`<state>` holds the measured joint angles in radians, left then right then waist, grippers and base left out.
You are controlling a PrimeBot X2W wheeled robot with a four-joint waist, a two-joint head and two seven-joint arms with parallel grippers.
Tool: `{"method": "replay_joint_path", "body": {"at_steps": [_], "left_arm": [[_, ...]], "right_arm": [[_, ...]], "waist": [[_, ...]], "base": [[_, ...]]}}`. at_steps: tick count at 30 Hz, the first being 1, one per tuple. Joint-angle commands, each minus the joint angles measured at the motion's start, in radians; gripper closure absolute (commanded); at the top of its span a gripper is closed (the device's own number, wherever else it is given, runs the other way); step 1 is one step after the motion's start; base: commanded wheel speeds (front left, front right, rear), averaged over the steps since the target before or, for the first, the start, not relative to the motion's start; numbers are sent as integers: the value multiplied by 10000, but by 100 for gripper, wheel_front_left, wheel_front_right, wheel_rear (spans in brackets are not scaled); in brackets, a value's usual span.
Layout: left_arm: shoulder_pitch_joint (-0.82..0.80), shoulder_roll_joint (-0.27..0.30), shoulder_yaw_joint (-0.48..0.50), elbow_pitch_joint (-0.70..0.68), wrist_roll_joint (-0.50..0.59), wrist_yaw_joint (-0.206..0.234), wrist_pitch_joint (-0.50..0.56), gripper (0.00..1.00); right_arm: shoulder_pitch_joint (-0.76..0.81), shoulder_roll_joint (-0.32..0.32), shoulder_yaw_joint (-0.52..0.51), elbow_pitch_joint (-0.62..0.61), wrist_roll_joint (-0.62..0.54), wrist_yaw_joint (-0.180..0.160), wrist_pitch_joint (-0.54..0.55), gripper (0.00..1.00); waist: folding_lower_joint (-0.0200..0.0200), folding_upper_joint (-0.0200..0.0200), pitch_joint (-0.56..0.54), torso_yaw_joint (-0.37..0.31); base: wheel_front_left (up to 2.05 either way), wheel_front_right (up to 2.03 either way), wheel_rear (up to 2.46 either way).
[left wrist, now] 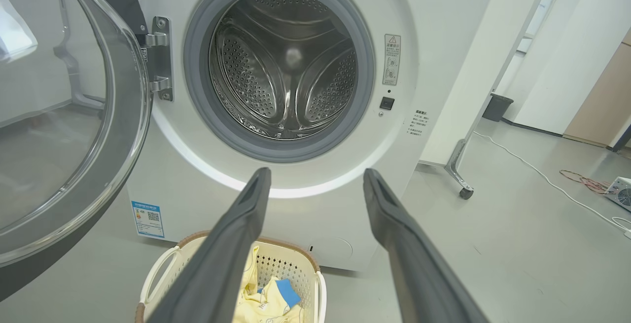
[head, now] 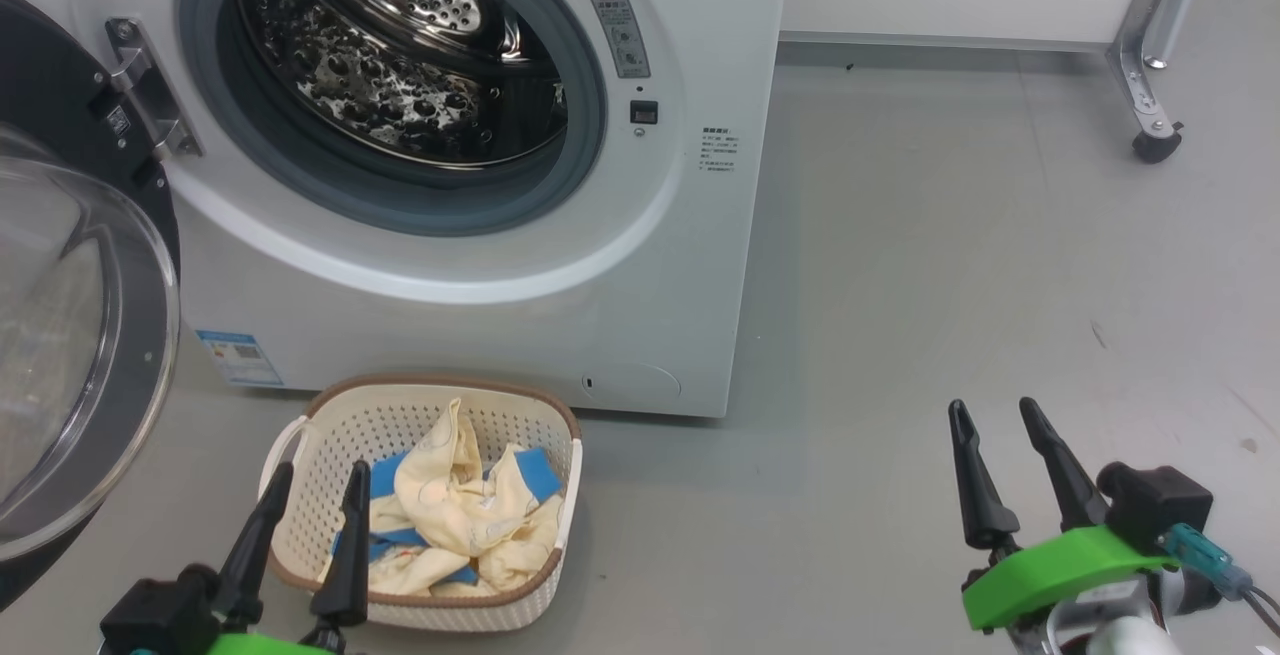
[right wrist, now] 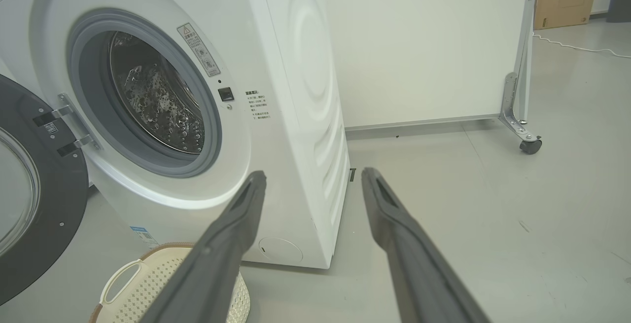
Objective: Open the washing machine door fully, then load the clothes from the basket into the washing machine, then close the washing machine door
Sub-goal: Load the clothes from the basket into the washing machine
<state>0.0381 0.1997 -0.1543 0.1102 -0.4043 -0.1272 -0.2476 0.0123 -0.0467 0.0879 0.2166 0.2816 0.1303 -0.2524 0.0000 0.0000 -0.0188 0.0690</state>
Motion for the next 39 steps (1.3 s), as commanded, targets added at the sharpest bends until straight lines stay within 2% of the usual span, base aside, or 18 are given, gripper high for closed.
{"method": "replay_joint_path", "body": {"at_steps": [1, 39], "left_arm": [[-394, 136, 353, -269, 63, -33, -141, 0], [-372, 224, 117, -192, 10, -34, -141, 0]], "right_arm": [[-411, -35, 223, -277, 66, 4, -93, 0], [-377, -35, 312, -294, 26, 4, -93, 0]], "waist": [[0, 0, -6, -10], [0, 0, 90, -28]], "base": [[0, 0, 0], [0, 0, 0]]}}
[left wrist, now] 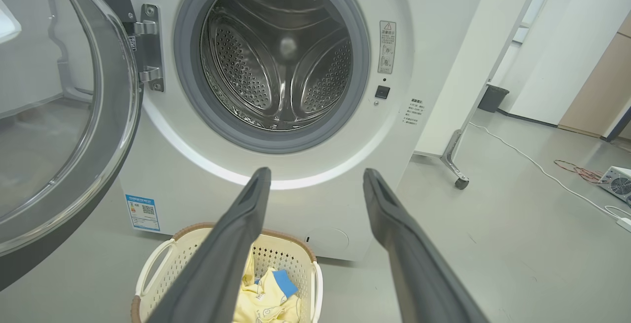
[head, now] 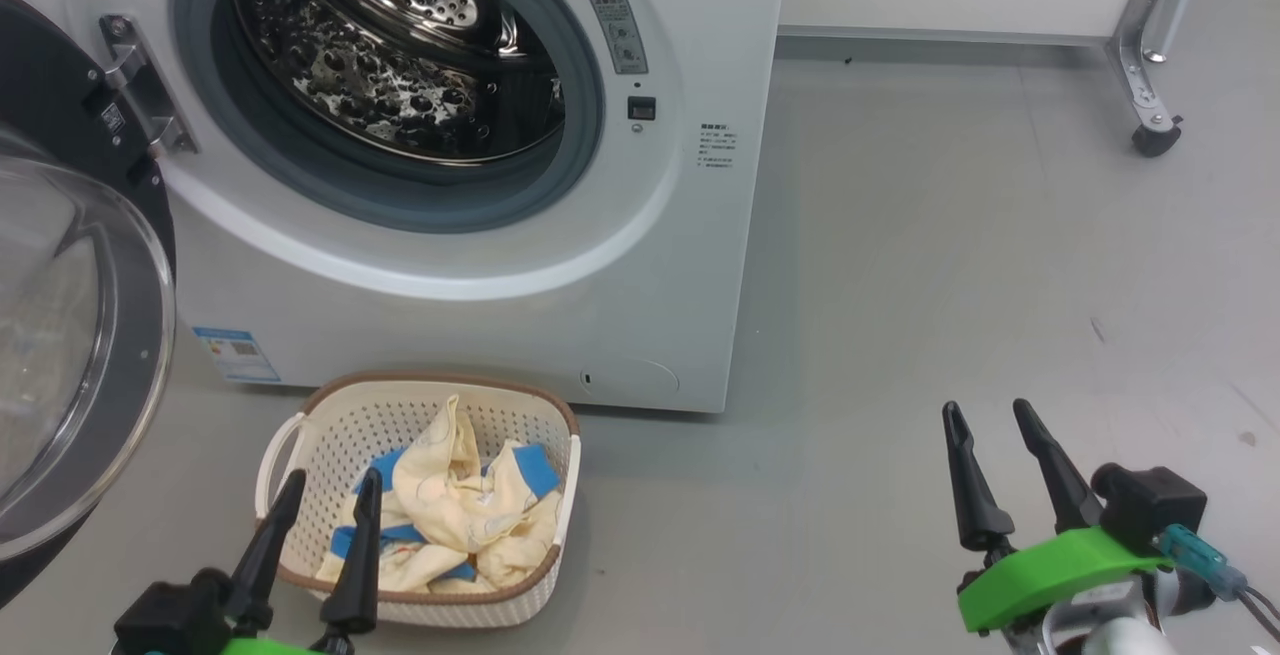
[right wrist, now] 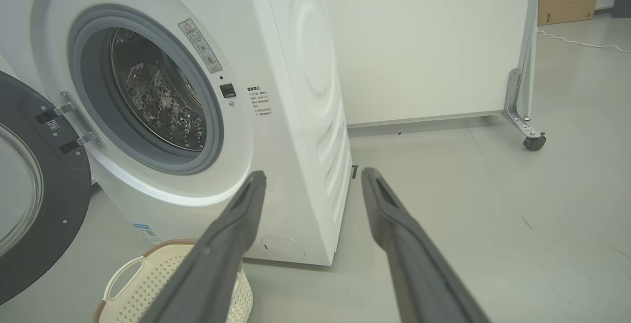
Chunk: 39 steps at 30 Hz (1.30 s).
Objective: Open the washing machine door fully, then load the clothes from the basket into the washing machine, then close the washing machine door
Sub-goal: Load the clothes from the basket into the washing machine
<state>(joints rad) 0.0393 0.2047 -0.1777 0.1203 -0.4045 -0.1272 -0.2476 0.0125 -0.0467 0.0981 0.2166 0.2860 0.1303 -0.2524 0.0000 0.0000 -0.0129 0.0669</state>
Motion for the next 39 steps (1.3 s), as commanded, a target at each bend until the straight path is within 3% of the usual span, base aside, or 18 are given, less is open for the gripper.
{"method": "replay_joint_path", "body": {"at_steps": [1, 9, 23, 28, 33, 39], "left_arm": [[-394, 173, 350, -286, 3, -34, -141, 0], [-745, 215, 379, 61, -115, -34, -141, 0], [-2879, 536, -266, 2358, -654, -33, -118, 0], [-4115, 878, -1287, 3463, -1755, -33, 84, 0], [-5640, 1577, -2690, 4423, -2659, -34, 604, 0], [-7426, 2197, -4384, 5697, -3151, -34, 1327, 0]], "right_arm": [[-384, -35, 209, -290, -37, 4, -93, 0], [-581, -35, 43, -218, -236, 4, -93, 0], [-1455, -35, -317, -258, -855, 4, -90, 0], [-1859, -35, -326, -341, -967, 4, -91, 0], [-2203, -35, -322, -516, -1091, 4, -92, 0], [-2558, -35, -298, -747, -1093, 4, -92, 0]], "waist": [[0, 0, 97, -16], [0, 0, 1030, -112], [0, 0, 3775, -254], [0, 0, 4833, -387], [0, 0, 5900, -548], [0, 0, 6914, -811]], "base": [[0, 0, 0], [0, 0, 0], [0, 0, 0], [0, 0, 0], [0, 0, 0], [0, 0, 0]]}}
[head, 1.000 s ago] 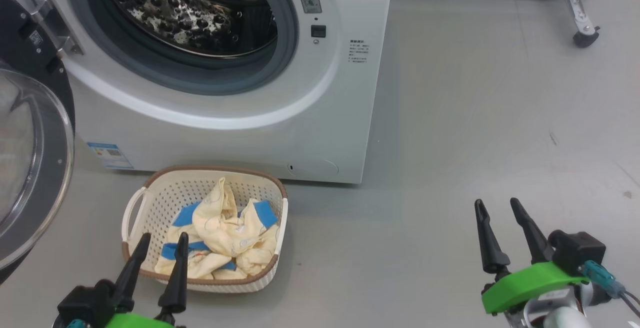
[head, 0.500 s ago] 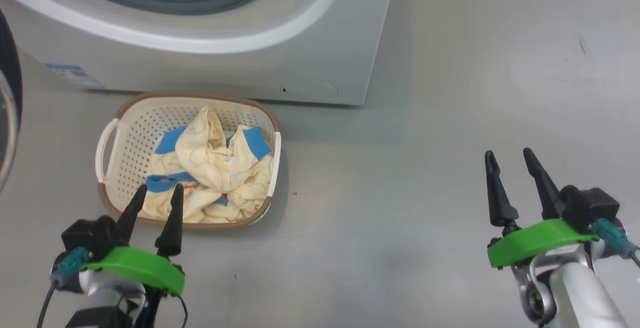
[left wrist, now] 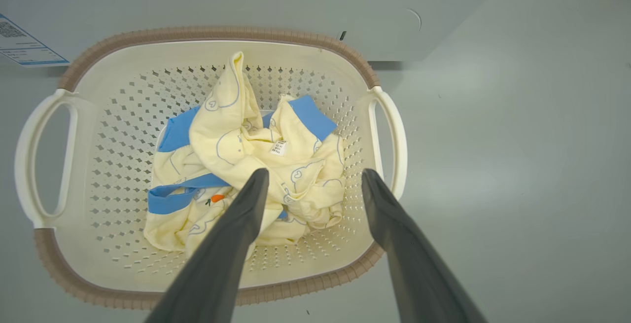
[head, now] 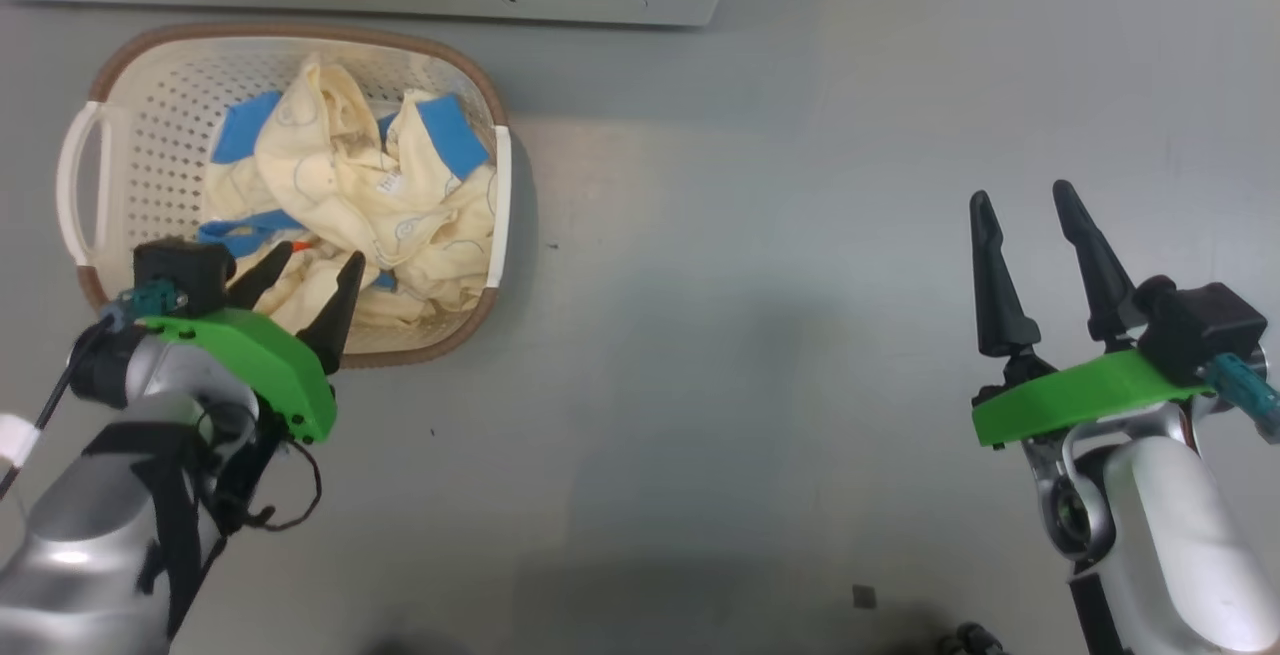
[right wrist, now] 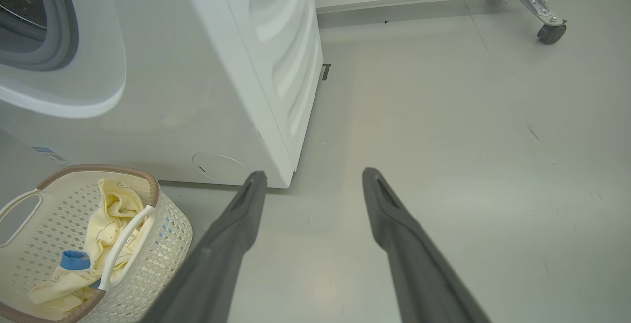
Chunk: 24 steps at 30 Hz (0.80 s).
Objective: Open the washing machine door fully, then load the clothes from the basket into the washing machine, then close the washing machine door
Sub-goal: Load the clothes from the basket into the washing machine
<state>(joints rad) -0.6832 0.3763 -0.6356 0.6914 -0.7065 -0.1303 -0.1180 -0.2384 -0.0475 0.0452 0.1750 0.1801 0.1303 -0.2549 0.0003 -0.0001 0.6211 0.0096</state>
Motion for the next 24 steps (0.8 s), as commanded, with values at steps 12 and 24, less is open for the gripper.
{"method": "replay_joint_path", "body": {"at_steps": [12, 24], "left_arm": [[-2962, 1164, -2229, 1753, -1482, -3, 1510, 0], [-4723, 1684, -2659, 3343, -3484, -4, 3724, 0]], "right_arm": [[-406, -28, 398, -883, 240, 4, -68, 0], [-469, -28, 860, -1414, 807, 4, -68, 0]], "waist": [[-3, 1, 2262, -940], [-3, 1, 3502, -1879]], "base": [[0, 0, 0], [0, 0, 0]]}}
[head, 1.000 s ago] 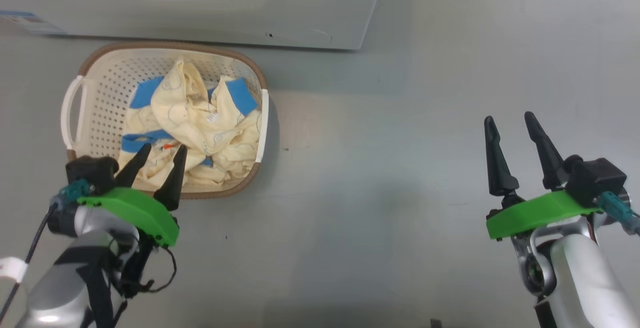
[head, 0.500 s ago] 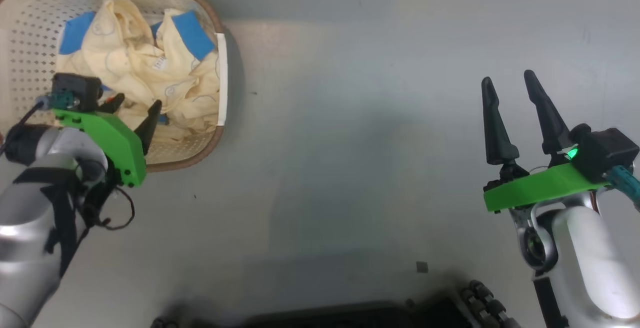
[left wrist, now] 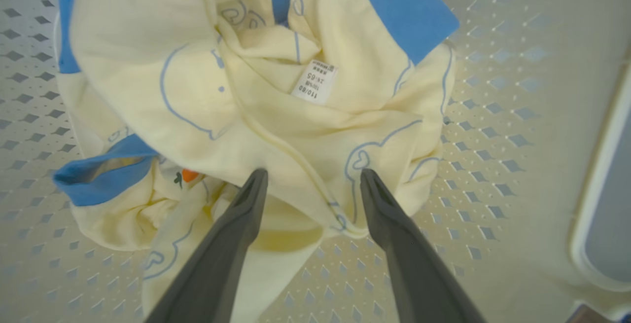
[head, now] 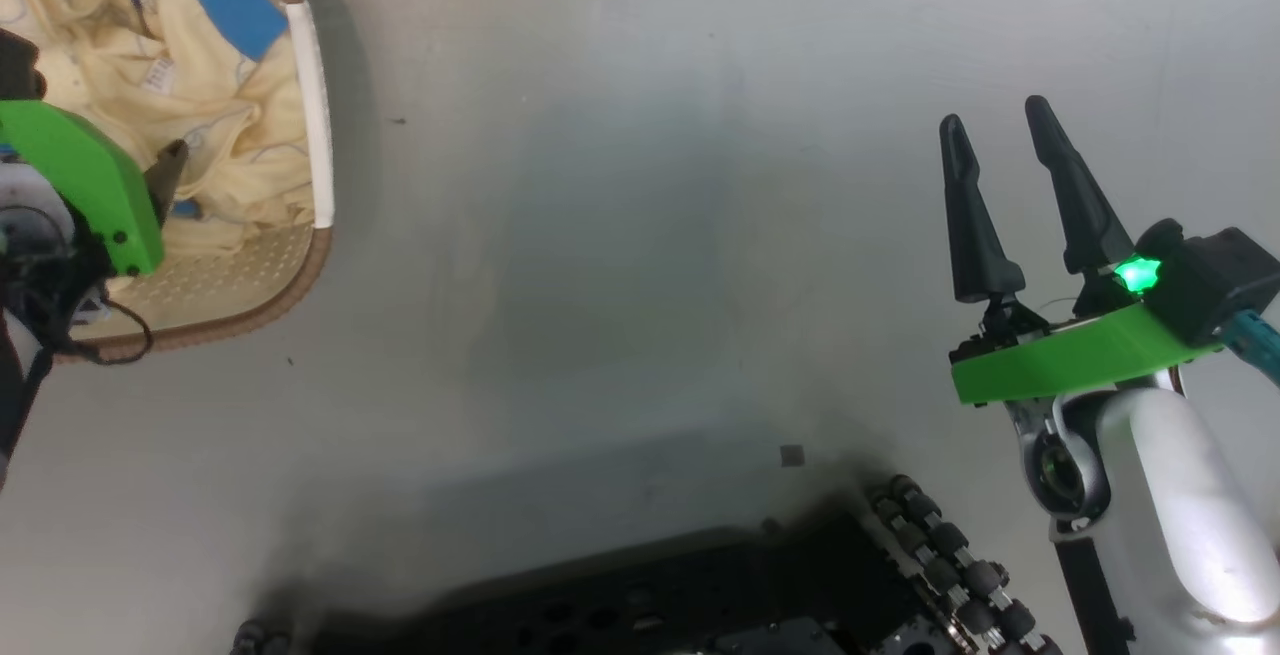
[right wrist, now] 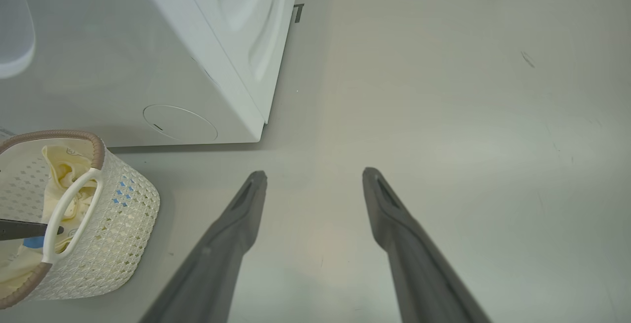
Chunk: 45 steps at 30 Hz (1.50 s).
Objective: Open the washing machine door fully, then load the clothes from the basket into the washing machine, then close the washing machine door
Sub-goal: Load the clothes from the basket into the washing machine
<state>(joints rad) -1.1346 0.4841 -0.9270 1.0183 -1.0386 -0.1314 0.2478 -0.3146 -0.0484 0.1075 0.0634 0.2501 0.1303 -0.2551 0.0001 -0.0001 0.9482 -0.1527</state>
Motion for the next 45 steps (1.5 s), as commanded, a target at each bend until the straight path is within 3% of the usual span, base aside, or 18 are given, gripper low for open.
{"method": "replay_joint_path", "body": {"at_steps": [1, 11, 28, 29, 30, 31, 32, 45], "left_arm": [[-288, 610, 335, 170, -347, 8, 154, 0], [-918, 492, 341, 1256, -809, 8, 891, 0], [-733, 126, -1100, 1764, -9, 8, 978, 0], [-732, 113, -1116, 1802, -43, 8, 1044, 9], [-732, 97, -1132, 1816, -82, 8, 1108, 56], [-729, 88, -1142, 1817, -125, 8, 1153, 95], [-727, 85, -1149, 1810, -169, 8, 1176, 100], [-717, 221, -1114, 1667, -699, 8, 727, 100]], "right_arm": [[299, -18, 285, -330, 144, 4, -66, 0], [511, -18, 577, -527, 399, 4, -66, 0], [845, -18, 706, -683, 492, 4, -66, 0], [851, -18, 699, -690, 489, 4, -66, 0], [854, -18, 693, -696, 487, 4, -66, 0], [855, -18, 683, -696, 480, 4, -66, 0], [847, -18, 673, -691, 473, 4, -66, 0], [333, -18, 646, -601, 399, 4, -66, 0]], "waist": [[-1, 1, 275, -331], [-1, 1, 558, -671], [-1, 1, 719, -795], [-1, 1, 725, -792], [-1, 1, 729, -789], [-1, 1, 732, -785], [-1, 1, 735, -777], [-1, 1, 545, -587]], "base": [[0, 0, 0], [0, 0, 0], [0, 0, 0], [0, 0, 0], [0, 0, 0], [0, 0, 0], [0, 0, 0], [0, 0, 0]]}}
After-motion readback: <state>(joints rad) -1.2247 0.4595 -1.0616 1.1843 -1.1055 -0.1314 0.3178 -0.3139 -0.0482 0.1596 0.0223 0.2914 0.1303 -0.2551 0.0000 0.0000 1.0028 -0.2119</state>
